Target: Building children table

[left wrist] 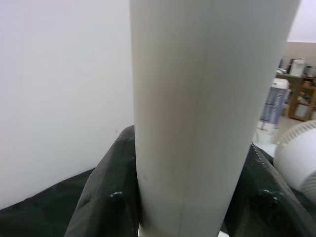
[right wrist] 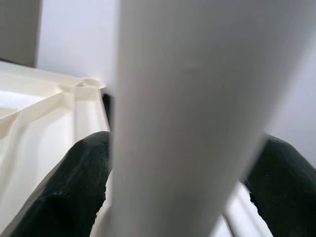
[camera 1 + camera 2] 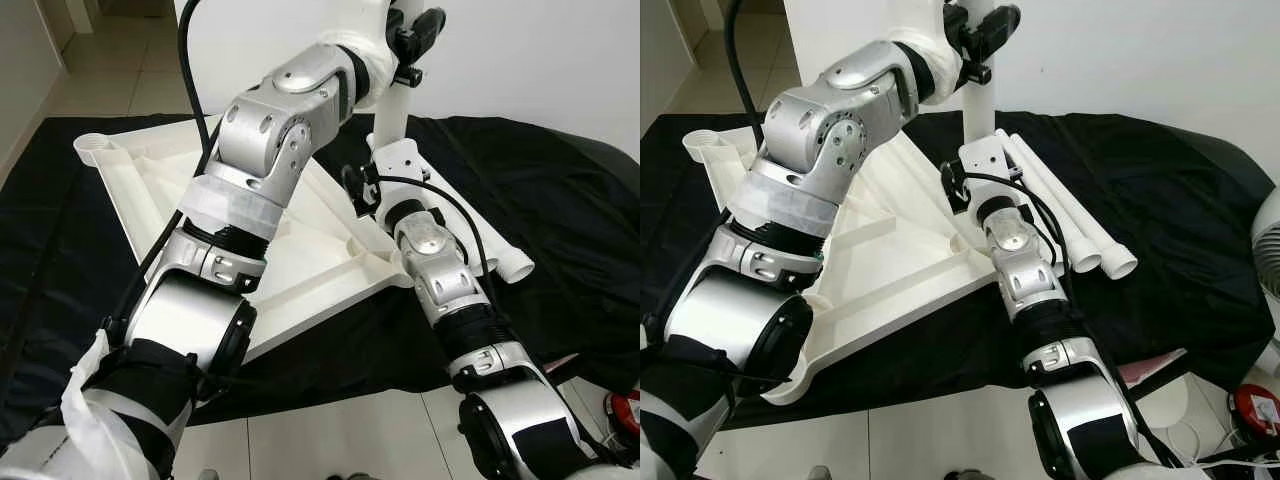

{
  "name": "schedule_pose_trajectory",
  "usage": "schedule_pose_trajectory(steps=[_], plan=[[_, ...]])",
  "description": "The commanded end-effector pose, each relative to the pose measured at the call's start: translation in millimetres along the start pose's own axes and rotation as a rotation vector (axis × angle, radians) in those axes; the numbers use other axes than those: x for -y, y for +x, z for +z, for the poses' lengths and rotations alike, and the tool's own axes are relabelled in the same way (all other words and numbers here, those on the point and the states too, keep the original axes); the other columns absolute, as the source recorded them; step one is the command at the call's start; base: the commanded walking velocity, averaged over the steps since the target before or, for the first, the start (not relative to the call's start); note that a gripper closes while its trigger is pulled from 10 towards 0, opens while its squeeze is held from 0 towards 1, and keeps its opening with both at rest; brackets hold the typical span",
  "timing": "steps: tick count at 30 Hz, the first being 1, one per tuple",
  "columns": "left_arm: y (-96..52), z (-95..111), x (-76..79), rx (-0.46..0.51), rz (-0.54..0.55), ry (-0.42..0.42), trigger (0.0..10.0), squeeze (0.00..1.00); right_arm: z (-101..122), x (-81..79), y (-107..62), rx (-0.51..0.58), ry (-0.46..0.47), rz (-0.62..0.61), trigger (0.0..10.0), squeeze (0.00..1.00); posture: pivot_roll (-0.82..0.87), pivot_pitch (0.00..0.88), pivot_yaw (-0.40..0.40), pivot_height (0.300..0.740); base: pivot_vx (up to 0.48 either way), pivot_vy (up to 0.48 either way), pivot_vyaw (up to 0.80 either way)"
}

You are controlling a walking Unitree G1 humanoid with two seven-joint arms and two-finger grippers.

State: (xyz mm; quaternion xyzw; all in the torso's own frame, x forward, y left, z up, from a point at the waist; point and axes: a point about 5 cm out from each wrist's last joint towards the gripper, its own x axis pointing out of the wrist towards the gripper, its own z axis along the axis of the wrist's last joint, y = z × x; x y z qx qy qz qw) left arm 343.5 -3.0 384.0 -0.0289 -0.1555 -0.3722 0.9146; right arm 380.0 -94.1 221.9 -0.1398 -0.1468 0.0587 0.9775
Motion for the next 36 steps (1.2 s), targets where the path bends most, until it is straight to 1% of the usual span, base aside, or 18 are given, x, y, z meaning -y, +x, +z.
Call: schedule_pose_trajectory(steps=[1,4,8,9,18,19,23,24,26,27,28,30,31,35,36], plan=[[4.1,5.4,2.4,0.0,0.066,0.017,10.0,0.0,1.0,-0.3,1.6,0.012,-0.004,-0.031,10.0,0.0,0.08,0.002,-0.064,0.74,0.0,0.0,0.0],[4.3,6.3,2.5,0.005,0.065,0.011,10.0,0.0,0.6,-2.6,1.8,0.019,-0.003,-0.044,10.0,0.0,0.08,0.006,-0.064,0.74,0.0,0.0,0.0],[4.8,7.5,4.3,0.007,0.065,0.01,10.0,0.0,2.1,-2.7,3.1,0.044,-0.025,-0.082,10.0,0.0,0.08,0.009,-0.063,0.74,0.0,0.0,0.0],[5.3,7.8,6.0,0.006,0.06,0.01,10.0,0.0,4.6,-2.2,3.9,0.059,-0.044,-0.094,10.0,0.0,0.08,0.009,-0.063,0.74,0.0,0.0,0.0],[7.2,10.6,11.3,0.013,0.054,0.01,10.0,0.0,3.2,-7.3,5.6,0.053,-0.021,-0.092,10.0,0.0,0.08,0.012,-0.066,0.74,0.0,0.0,0.0],[7.4,11.3,12.3,0.016,0.052,0.012,10.0,0.0,2.0,-8.0,6.0,0.049,-0.022,-0.091,7.1,0.0,0.08,0.012,-0.067,0.74,0.0,0.0,0.0],[7.4,12.0,13.0,0.018,0.05,0.014,10.0,0.0,0.6,-8.6,6.5,0.046,-0.026,-0.093,7.1,0.0,0.08,0.012,-0.067,0.74,0.0,0.0,0.0],[6.9,13.5,13.7,0.025,0.047,0.015,10.0,0.0,-0.1,-8.8,6.7,0.042,-0.018,-0.092,3.8,0.0,0.08,0.012,-0.068,0.74,0.0,0.0,0.0],[6.4,15.0,14.1,0.031,0.045,0.017,10.0,0.0,-0.8,-8.8,6.9,0.036,-0.009,-0.094,3.6,0.0,0.09,0.012,-0.069,0.74,0.0,0.0,0.0],[6.1,16.3,14.5,0.037,0.043,0.018,10.0,0.0,-1.9,-9.1,6.9,0.03,0.0,-0.094,0.6,0.0,0.09,0.013,-0.069,0.74,0.0,0.0,0.0],[5.7,17.3,14.7,0.04,0.042,0.019,10.0,0.0,-3.3,-9.3,6.7,0.022,0.011,-0.096,1.4,0.0,0.09,0.013,-0.069,0.74,0.0,0.0,0.0],[5.7,17.3,14.7,0.04,0.042,0.019,10.0,0.0,-3.3,-9.3,6.7,0.022,0.011,-0.096,1.4,0.0,0.09,0.013,-0.069,0.74,0.0,0.0,0.0],[5.5,18.3,14.6,0.043,0.042,0.018,10.0,0.0,-4.7,-9.3,6.8,0.015,0.024,-0.098,0.0,0.0,0.09,0.015,-0.071,0.74,0.0,0.0,0.0],[5.0,19.5,15.1,0.047,0.04,0.019,10.0,0.0,-4.0,-8.2,7.3,0.019,0.033,-0.108,0.0,0.0,0.09,0.016,-0.071,0.74,0.0,0.0,0.0],[4.9,19.7,15.1,0.047,0.04,0.022,10.0,0.0,-4.1,-7.7,7.7,0.016,0.036,-0.114,0.3,0.0,0.09,0.016,-0.071,0.74,0.0,0.0,0.0]])
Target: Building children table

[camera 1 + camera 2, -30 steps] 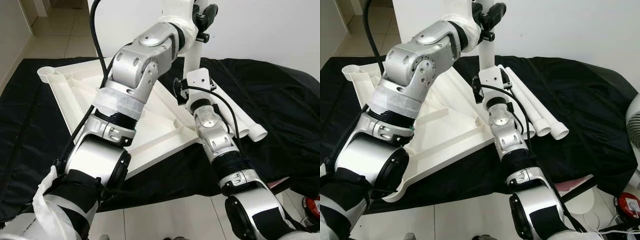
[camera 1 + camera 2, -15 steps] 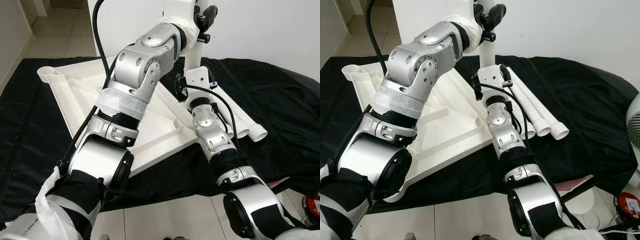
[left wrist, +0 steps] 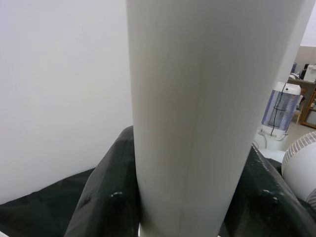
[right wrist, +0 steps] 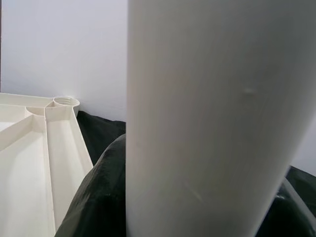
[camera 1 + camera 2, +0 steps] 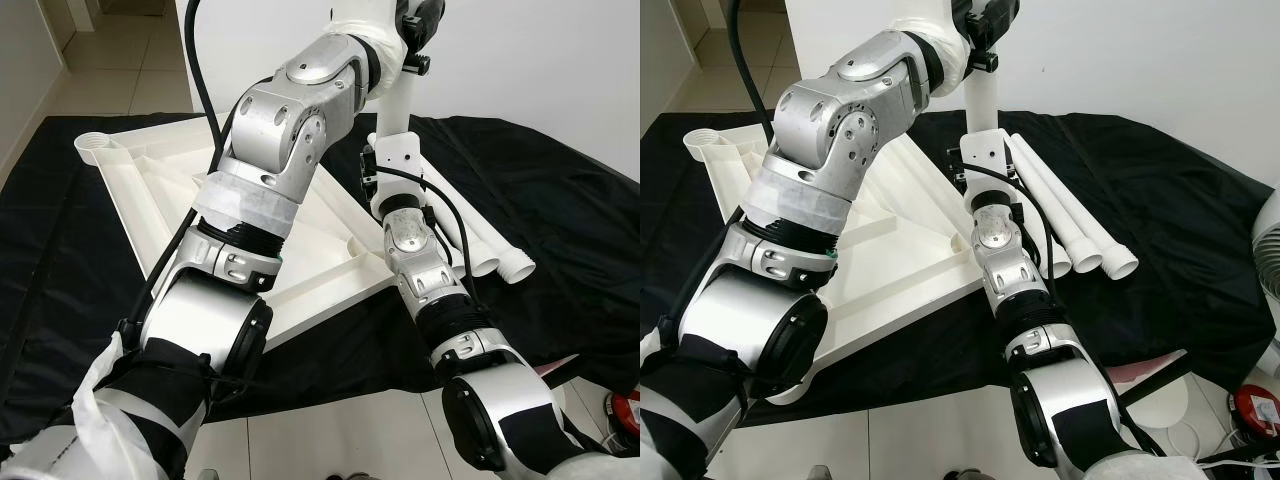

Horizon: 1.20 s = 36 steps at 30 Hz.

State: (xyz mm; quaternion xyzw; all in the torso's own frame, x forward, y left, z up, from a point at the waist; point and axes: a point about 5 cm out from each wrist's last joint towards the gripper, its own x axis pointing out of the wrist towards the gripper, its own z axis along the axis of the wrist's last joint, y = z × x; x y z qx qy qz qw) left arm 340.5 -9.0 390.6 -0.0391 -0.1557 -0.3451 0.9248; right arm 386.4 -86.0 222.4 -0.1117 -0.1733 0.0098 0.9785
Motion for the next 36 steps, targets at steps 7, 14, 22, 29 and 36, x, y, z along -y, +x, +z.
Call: schedule_pose_trajectory(steps=[7,14,22,29,36], plan=[[0.1,13.4,10.3,0.043,-0.032,0.054,10.0,0.0,-4.0,0.3,1.5,-0.031,0.008,-0.015,10.0,0.0,0.09,0.02,-0.069,0.74,0.0,0.0,0.0],[-1.1,13.1,15.4,0.058,-0.089,0.004,10.0,1.0,-2.8,-3.9,1.8,-0.028,0.025,-0.002,10.0,0.0,0.1,0.022,-0.067,0.74,0.0,0.0,0.0],[-1.7,10.3,14.0,0.039,-0.079,0.012,10.0,1.0,-2.9,-5.1,1.3,-0.037,0.059,-0.005,10.0,0.0,0.09,0.03,-0.059,0.74,0.0,0.0,0.0],[-2.1,1.9,14.6,0.012,-0.074,0.023,10.0,0.0,-7.6,-1.1,-1.9,-0.057,0.101,-0.037,10.0,0.0,0.08,0.037,-0.046,0.74,0.0,0.0,0.0],[-3.8,-5.2,7.8,-0.009,-0.059,0.01,10.0,0.0,-10.1,9.7,-1.9,-0.08,0.181,-0.088,10.0,0.0,0.07,0.029,-0.04,0.74,0.0,0.0,0.0]])
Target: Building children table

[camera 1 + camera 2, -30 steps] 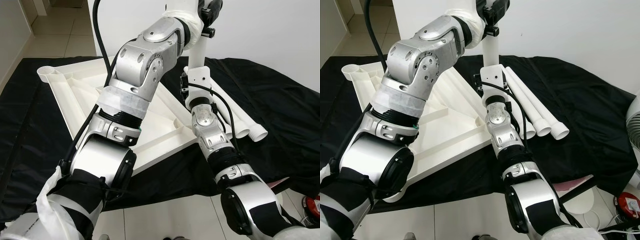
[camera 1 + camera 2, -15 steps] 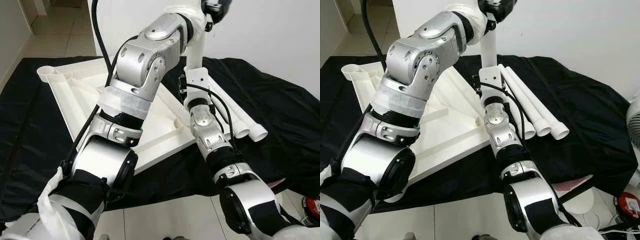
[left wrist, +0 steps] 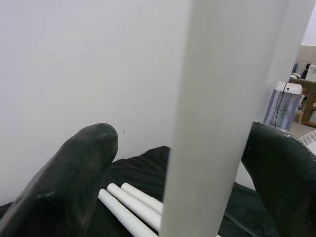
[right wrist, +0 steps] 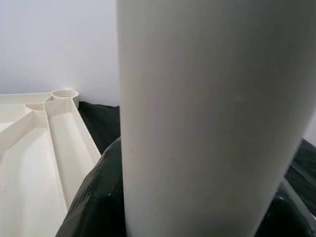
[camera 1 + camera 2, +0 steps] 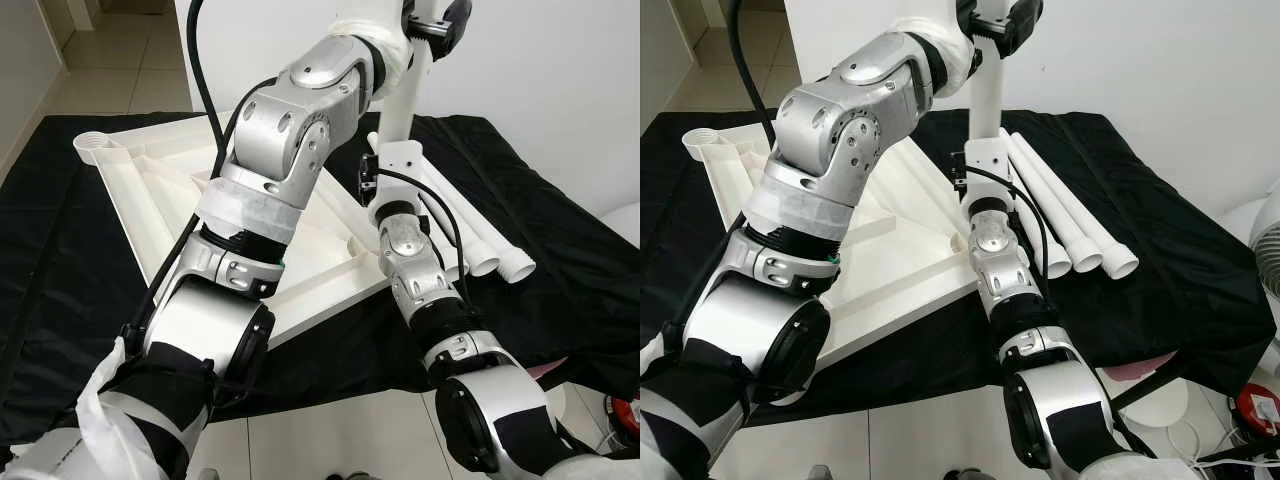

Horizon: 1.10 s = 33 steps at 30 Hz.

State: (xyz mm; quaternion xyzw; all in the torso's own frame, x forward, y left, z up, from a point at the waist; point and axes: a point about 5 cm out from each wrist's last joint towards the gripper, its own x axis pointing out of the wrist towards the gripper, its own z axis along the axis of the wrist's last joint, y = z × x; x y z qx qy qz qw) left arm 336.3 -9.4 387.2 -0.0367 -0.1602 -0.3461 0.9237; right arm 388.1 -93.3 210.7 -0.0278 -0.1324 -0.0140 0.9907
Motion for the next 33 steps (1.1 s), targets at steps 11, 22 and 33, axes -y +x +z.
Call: schedule_pose_trajectory(steps=[11,22,33], plan=[[-8.6,-9.9,8.4,-0.013,-0.115,-0.076,10.0,0.0,1.3,16.2,1.3,-0.015,0.063,-0.049,10.0,0.0,0.06,0.02,-0.047,0.74,0.0,0.0,0.0],[-18.8,-30.6,-6.6,-0.036,-0.116,-0.211,10.0,0.0,-6.4,42.1,2.3,-0.052,0.064,-0.097,10.0,0.0,0.09,0.013,-0.056,0.74,0.0,0.0,0.0],[-35.4,-67.0,-23.4,-0.127,-0.018,-0.201,10.0,0.0,-13.4,59.9,-4.5,-0.061,0.095,-0.12,10.0,0.0,0.09,0.021,-0.053,0.74,0.0,0.0,0.0]])
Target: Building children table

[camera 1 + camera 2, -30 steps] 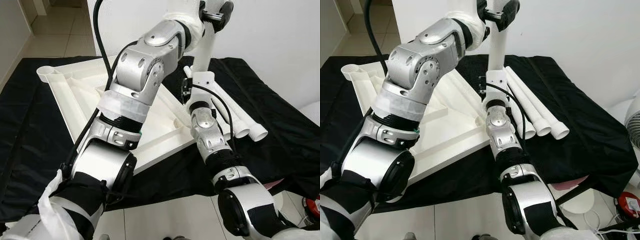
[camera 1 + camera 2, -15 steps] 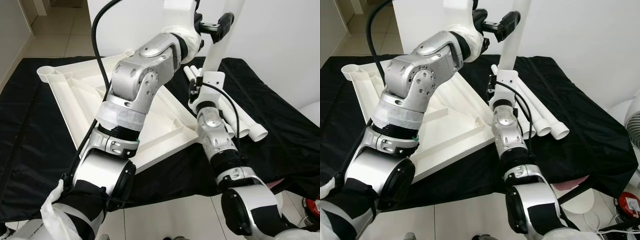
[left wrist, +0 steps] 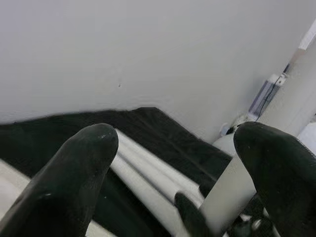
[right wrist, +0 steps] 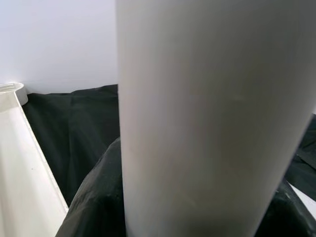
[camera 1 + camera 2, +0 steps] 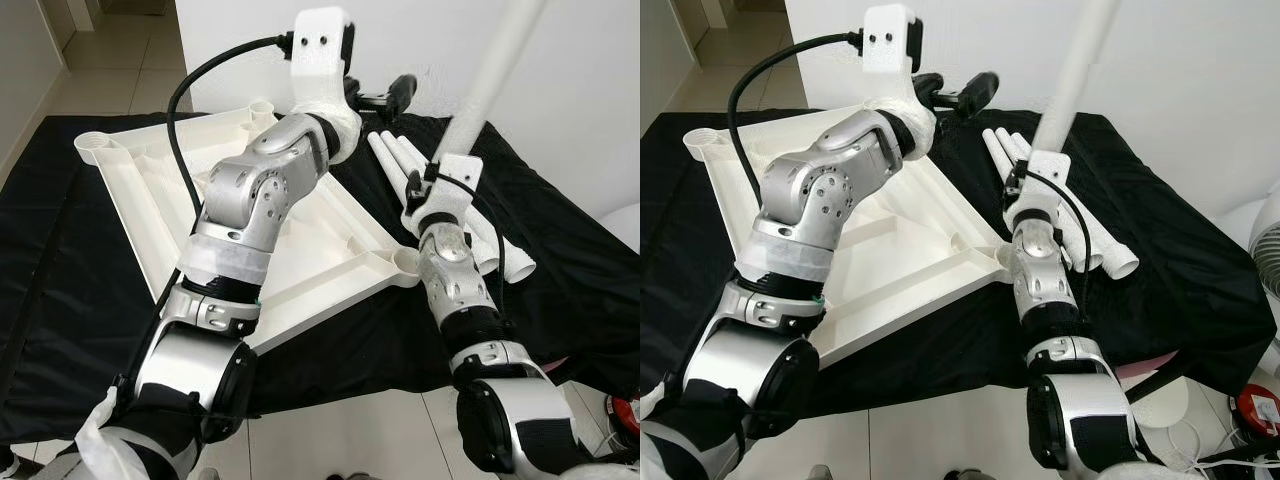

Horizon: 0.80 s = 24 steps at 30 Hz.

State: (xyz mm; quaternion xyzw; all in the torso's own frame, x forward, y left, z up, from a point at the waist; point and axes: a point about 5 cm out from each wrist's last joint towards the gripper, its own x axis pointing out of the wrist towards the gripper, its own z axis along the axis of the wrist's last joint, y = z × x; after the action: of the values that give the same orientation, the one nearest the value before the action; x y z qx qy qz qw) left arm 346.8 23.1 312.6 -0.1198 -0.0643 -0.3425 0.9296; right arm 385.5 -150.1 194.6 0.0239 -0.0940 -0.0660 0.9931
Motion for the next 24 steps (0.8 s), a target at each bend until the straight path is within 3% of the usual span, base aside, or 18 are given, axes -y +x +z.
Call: schedule_pose_trajectory(steps=[1,4,7,13,20,24], plan=[[-1.2,-7.3,0.6,-0.034,-0.04,0.027,10.0,0.0,4.9,5.3,0.4,0.024,0.003,-0.001,10.0,0.0,0.09,0.021,-0.053,0.74,0.0,0.0,0.0],[-8.4,-26.5,-9.5,-0.074,-0.001,0.072,10.0,0.0,3.7,11.0,-0.2,0.022,0.0,0.004,10.0,0.0,0.08,0.014,-0.05,0.74,0.0,0.0,0.0],[-9.8,-29.7,-11.1,-0.08,0.004,0.081,10.0,0.0,3.7,12.0,-0.1,0.023,-0.002,0.005,10.0,0.0,0.08,0.014,-0.05,0.74,0.0,0.0,0.0],[-24.0,-73.1,-15.1,-0.182,0.002,0.144,10.0,0.0,7.8,14.8,-4.1,0.063,0.024,0.051,10.0,0.0,0.08,0.008,-0.051,0.74,0.0,0.0,0.0],[-32.7,-117.5,-4.6,-0.332,-0.073,0.214,10.0,0.0,16.1,8.4,-1.0,0.087,0.028,0.071,10.0,0.0,0.08,0.026,-0.048,0.74,0.0,0.0,0.0],[-33.5,-121.4,-2.5,-0.343,-0.081,0.224,10.0,0.0,16.5,7.5,-1.0,0.087,0.031,0.072,10.0,0.0,0.08,0.026,-0.048,0.74,0.0,0.0,0.0]])
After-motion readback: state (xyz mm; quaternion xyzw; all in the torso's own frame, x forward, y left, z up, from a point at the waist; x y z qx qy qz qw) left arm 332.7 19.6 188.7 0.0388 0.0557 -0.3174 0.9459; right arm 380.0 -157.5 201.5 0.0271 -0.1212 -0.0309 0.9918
